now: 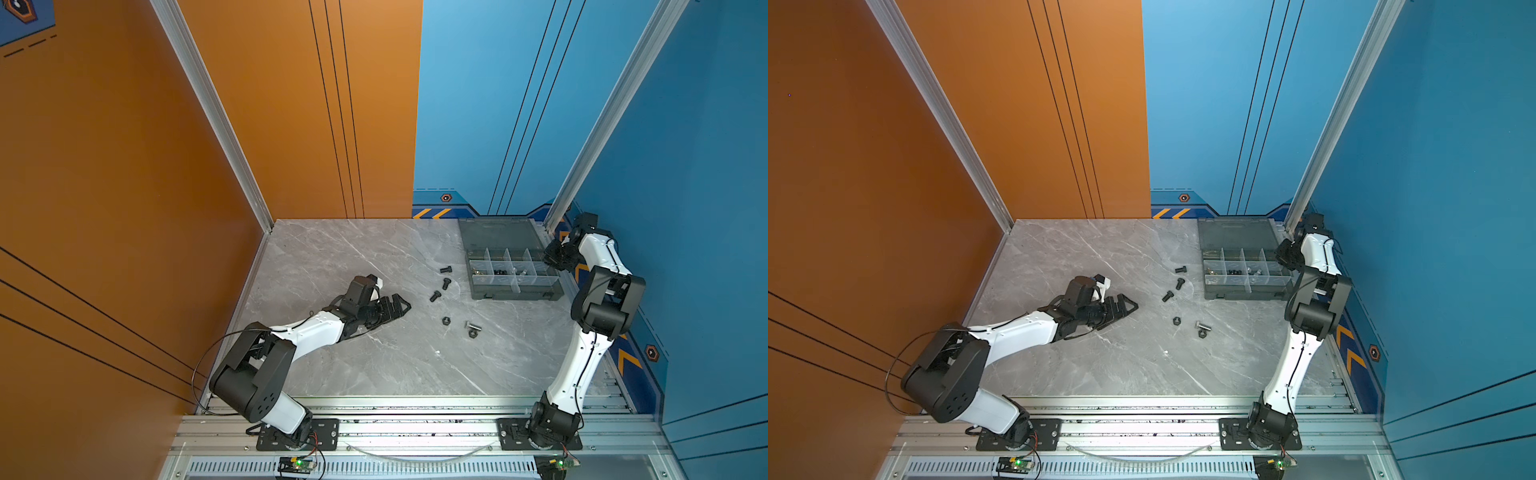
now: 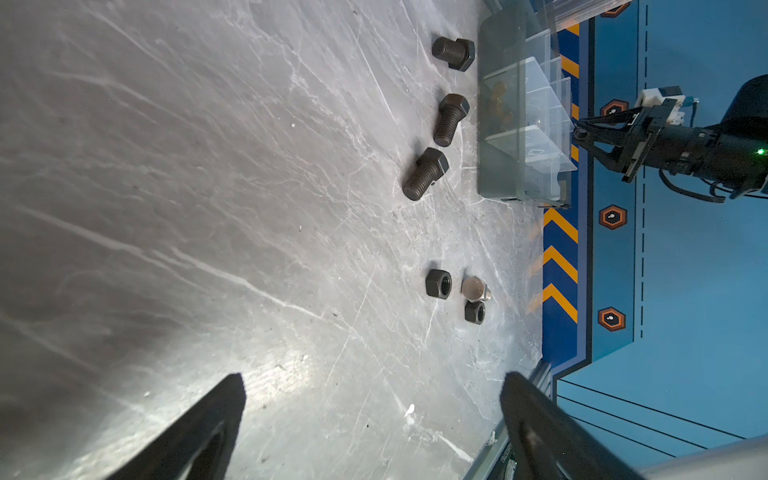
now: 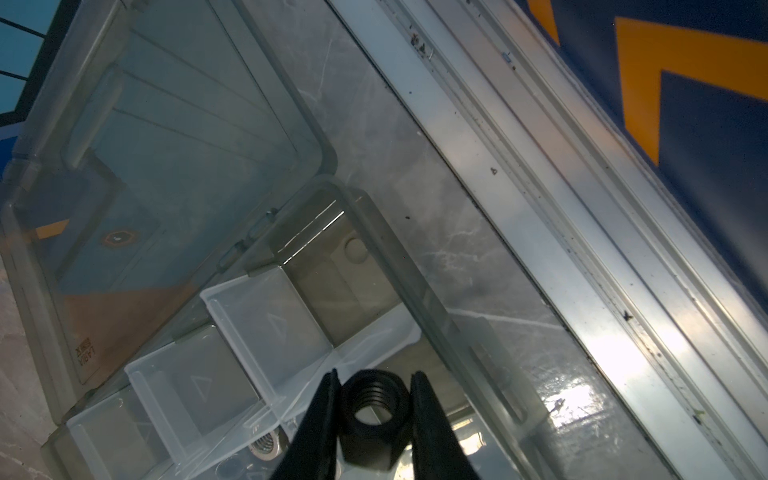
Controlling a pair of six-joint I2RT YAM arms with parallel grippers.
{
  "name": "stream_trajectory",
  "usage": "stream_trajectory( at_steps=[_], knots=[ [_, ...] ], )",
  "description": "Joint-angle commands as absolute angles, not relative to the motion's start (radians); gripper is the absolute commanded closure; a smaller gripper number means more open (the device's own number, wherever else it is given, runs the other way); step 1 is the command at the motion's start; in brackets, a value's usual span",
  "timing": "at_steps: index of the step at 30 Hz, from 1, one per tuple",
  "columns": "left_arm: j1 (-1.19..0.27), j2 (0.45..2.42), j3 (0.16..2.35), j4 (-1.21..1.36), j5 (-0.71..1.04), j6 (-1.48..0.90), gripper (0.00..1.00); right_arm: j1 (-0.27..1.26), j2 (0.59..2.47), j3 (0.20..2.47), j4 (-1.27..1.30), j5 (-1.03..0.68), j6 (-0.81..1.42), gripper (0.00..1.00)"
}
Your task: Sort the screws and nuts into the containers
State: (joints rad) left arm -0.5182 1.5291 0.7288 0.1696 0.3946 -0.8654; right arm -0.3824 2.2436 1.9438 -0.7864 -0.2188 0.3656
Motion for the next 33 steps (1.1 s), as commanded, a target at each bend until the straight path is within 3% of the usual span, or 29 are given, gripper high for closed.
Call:
stream_trajectory(
  at_steps=[1, 27, 30, 33],
  knots=[
    [-0.516, 1.538, 0.742, 0.181, 0.418, -0.864, 0.02, -0.375, 2.269, 1.966, -0.814, -0.230, 0.365, 1.00],
    [-0.468, 1.578, 0.732, 0.257, 0.506, -0.876, 0.02, -0.360, 2.246, 1.880, -0.835, -0.187, 0.347, 0.99],
    [-0.468, 1.579, 0.738, 0.257, 0.513, -0.875, 0.02, -0.360, 2.243, 1.871, -0.836, -0.191, 0.346, 0.94],
    [-0.466, 1.578, 0.743, 0.254, 0.514, -0.876, 0.02, -0.361, 2.242, 1.868, -0.836, -0.192, 0.343, 0.82]
  ],
)
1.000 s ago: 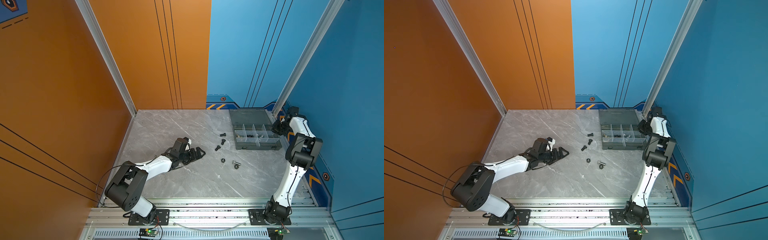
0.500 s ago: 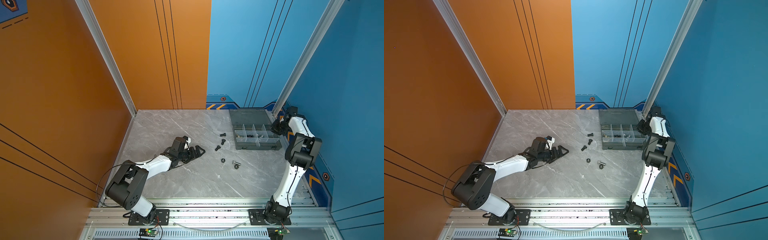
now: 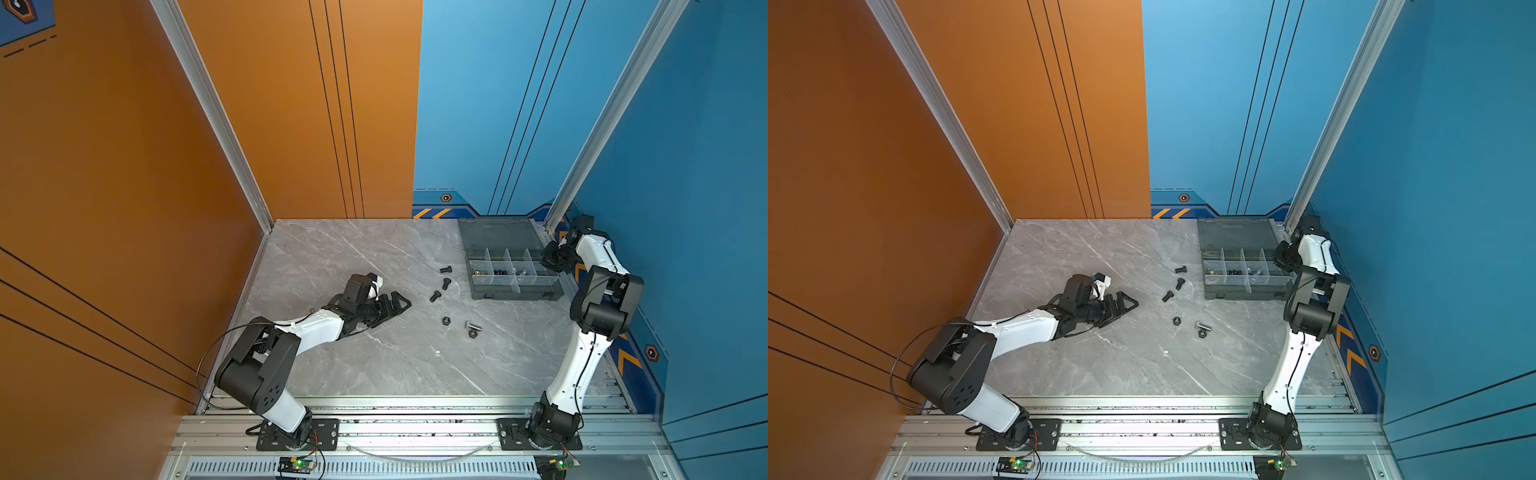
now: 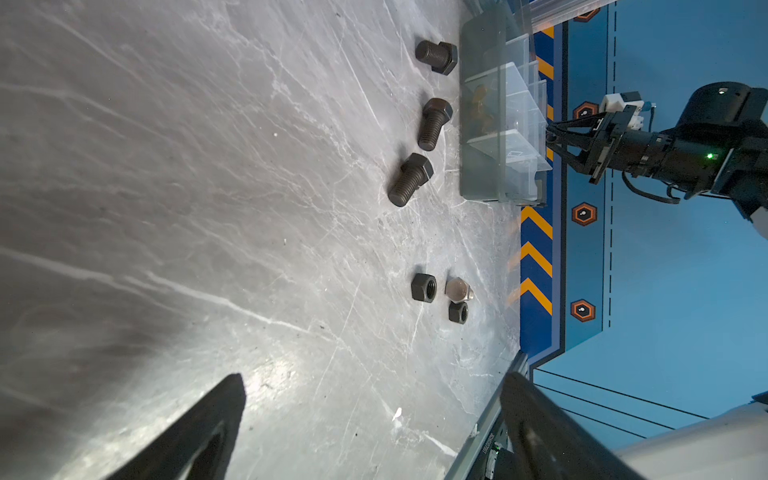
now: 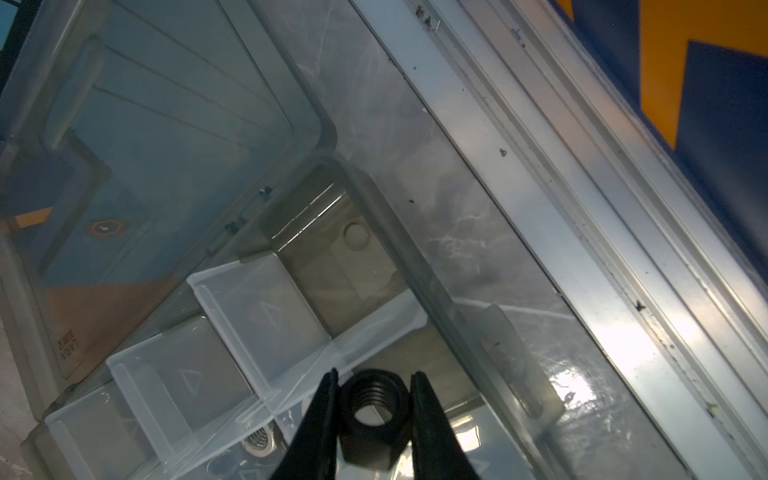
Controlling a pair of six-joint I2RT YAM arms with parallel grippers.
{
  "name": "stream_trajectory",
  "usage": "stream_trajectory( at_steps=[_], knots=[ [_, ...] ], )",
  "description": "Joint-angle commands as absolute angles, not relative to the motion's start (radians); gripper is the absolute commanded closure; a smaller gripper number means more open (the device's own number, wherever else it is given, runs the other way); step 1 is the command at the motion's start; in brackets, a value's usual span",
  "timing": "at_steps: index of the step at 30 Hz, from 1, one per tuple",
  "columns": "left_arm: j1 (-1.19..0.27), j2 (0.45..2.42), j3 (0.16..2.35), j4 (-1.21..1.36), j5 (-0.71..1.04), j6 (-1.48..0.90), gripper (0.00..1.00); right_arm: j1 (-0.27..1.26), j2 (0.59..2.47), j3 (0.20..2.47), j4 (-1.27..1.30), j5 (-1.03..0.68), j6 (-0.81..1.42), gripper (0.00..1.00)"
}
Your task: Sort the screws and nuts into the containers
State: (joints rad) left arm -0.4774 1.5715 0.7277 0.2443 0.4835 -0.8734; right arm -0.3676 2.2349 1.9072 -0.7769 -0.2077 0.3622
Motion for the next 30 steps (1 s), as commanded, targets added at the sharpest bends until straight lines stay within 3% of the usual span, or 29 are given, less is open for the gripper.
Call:
stream_trajectory(
  at_steps=[1, 8, 15, 21, 30],
  knots=[
    [-0.465, 1.577, 0.742, 0.251, 0.513, -0.876, 0.02, -0.362, 2.239, 1.866, -0.835, -0.191, 0.343, 0.77],
    [-0.469, 1.555, 0.732, 0.248, 0.500, -0.877, 0.02, -0.364, 2.216, 1.862, -0.844, -0.201, 0.333, 0.62],
    [-0.471, 1.538, 0.726, 0.244, 0.497, -0.880, 0.02, -0.361, 2.135, 1.840, -0.852, -0.245, 0.327, 0.58],
    [-0.473, 1.517, 0.723, 0.230, 0.495, -0.871, 0.02, -0.326, 1.929, 1.715, -0.852, -0.280, 0.321, 0.55],
    [-0.471, 1.491, 0.706, 0.212, 0.472, -0.855, 0.02, -0.148, 1.633, 1.429, -0.903, -0.265, 0.333, 0.50]
  ],
)
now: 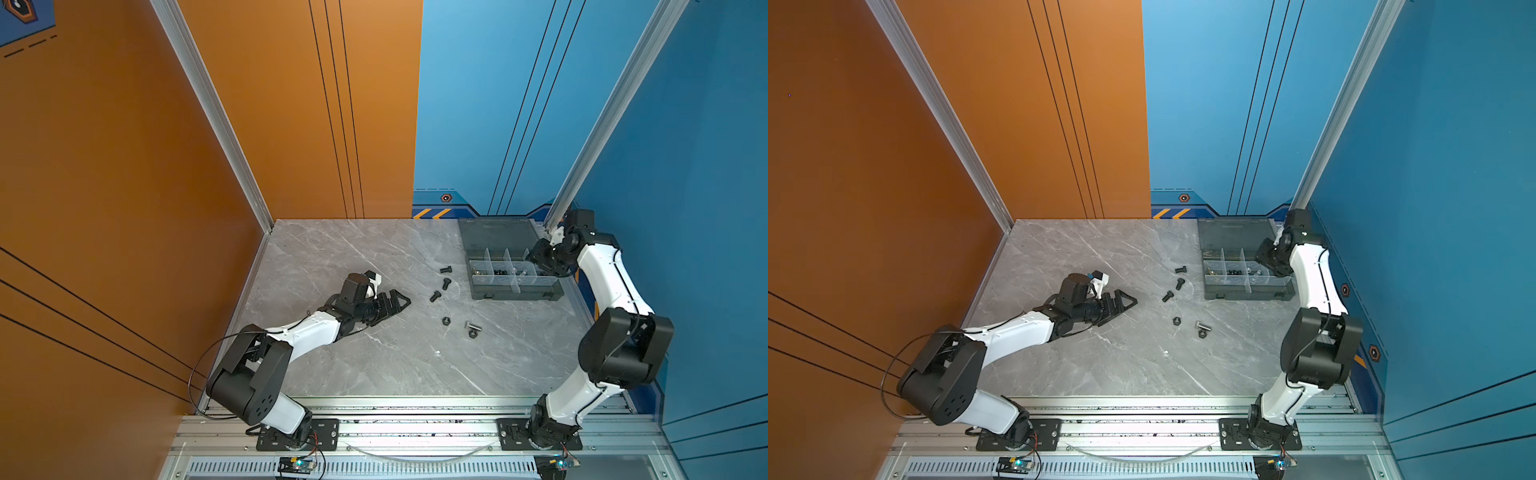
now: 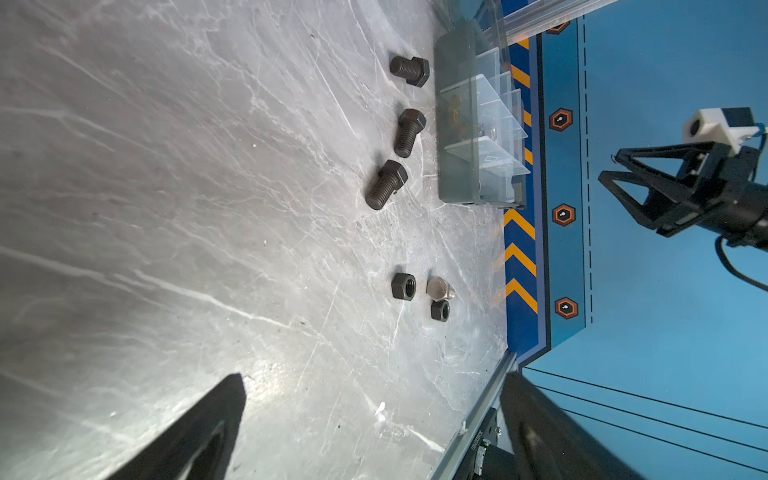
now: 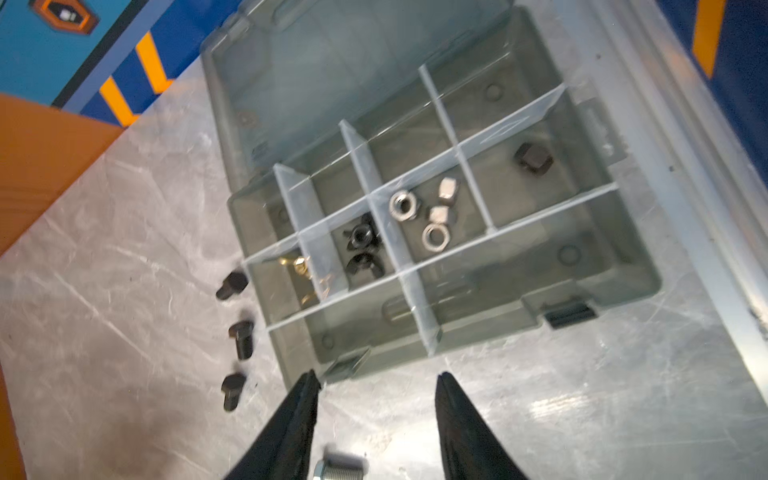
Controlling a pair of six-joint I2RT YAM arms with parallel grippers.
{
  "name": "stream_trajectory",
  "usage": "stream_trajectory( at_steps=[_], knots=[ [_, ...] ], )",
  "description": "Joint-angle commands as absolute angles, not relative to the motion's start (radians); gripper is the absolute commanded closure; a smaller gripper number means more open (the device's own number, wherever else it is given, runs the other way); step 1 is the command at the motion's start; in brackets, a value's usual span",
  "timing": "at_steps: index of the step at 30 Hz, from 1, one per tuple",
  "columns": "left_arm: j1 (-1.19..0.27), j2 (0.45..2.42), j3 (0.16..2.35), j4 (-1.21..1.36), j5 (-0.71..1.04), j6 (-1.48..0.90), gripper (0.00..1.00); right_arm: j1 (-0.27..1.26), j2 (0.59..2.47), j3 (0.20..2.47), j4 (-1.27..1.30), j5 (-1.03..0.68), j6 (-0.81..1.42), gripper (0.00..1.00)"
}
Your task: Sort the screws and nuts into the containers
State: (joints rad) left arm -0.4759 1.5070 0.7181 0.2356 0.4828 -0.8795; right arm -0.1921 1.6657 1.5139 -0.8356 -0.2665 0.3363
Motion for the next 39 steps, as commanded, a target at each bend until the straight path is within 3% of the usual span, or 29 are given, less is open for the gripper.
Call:
stream_trajectory(
  at_steps=[1, 9, 18, 39],
  knots=[
    [-0.474, 1.491, 0.707, 0.213, 0.472, -0.854, 0.02, -0.119, 1.604, 1.385, -0.897, -0.264, 0.339, 0.50],
    [-0.475, 1.491, 0.706, 0.210, 0.477, -0.851, 0.02, 0.123, 1.449, 1.108, -0.837, -0.213, 0.415, 0.49],
    [-0.474, 1.485, 0.693, 0.210, 0.469, -0.854, 0.02, 0.327, 1.400, 0.923, -0.751, -0.089, 0.594, 0.47],
    [-0.469, 1.463, 0.684, 0.185, 0.450, -0.853, 0.02, 0.405, 1.588, 0.917, -0.626, -0.039, 0.614, 0.49]
  ],
)
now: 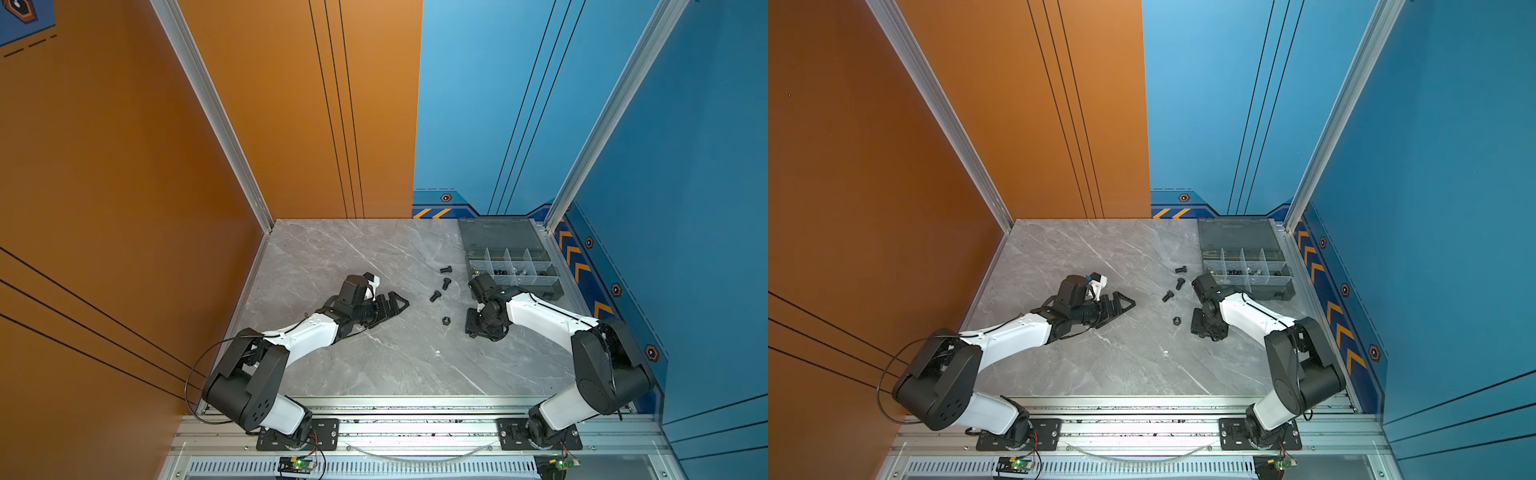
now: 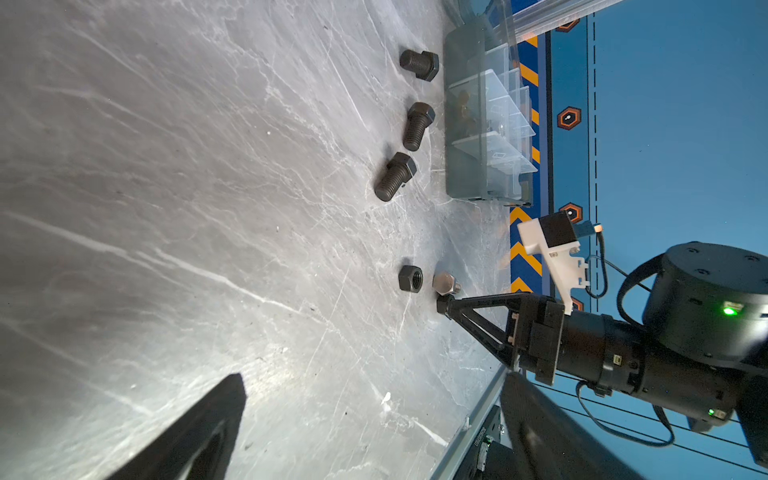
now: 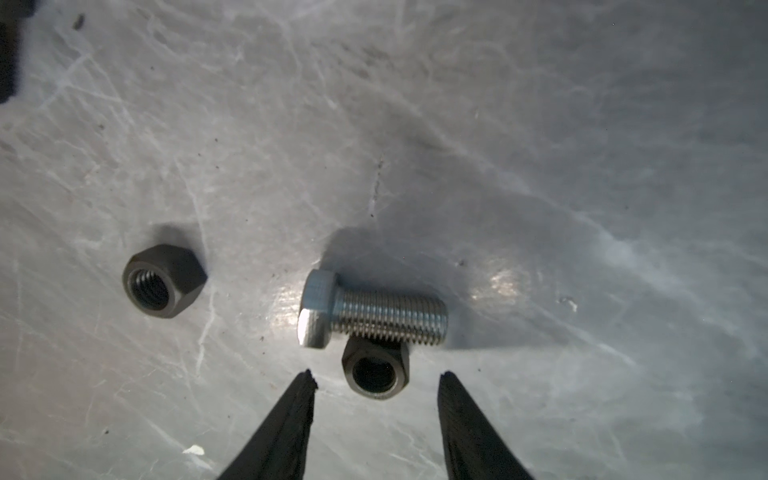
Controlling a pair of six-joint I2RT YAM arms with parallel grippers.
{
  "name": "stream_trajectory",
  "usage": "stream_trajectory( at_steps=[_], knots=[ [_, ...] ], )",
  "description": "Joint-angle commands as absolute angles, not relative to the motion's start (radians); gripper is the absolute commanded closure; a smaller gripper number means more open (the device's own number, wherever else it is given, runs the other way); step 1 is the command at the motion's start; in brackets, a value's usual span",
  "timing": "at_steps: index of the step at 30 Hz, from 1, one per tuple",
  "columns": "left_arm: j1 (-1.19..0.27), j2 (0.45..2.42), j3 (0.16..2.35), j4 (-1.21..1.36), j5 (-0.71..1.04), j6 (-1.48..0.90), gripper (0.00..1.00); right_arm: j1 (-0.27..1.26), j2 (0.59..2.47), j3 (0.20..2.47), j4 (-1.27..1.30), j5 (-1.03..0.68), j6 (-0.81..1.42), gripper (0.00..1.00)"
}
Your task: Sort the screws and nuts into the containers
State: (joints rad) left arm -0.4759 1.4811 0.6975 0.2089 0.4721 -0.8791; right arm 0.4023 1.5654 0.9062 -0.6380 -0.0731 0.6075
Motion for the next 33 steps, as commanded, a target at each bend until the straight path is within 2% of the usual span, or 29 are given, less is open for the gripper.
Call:
stream_trajectory(
  at_steps=[1, 19, 24, 33],
  knots=[
    [-0.469, 1.463, 0.683, 0.185, 0.452, -0.852, 0.02, 0.405, 1.595, 0.917, -0.624, -0.038, 0.614, 0.50],
    [-0.465, 1.485, 0.676, 0.212, 0.458, -0.857, 0.02, 0.408, 1.667, 0.916, -0.594, -0.031, 0.601, 0.61],
    [-0.463, 1.486, 0.674, 0.212, 0.461, -0.855, 0.02, 0.410, 1.671, 0.916, -0.602, -0.030, 0.595, 0.70],
    [-0.457, 1.489, 0.672, 0.216, 0.467, -0.857, 0.02, 0.406, 1.608, 0.932, -0.660, -0.045, 0.559, 0.94]
  ],
)
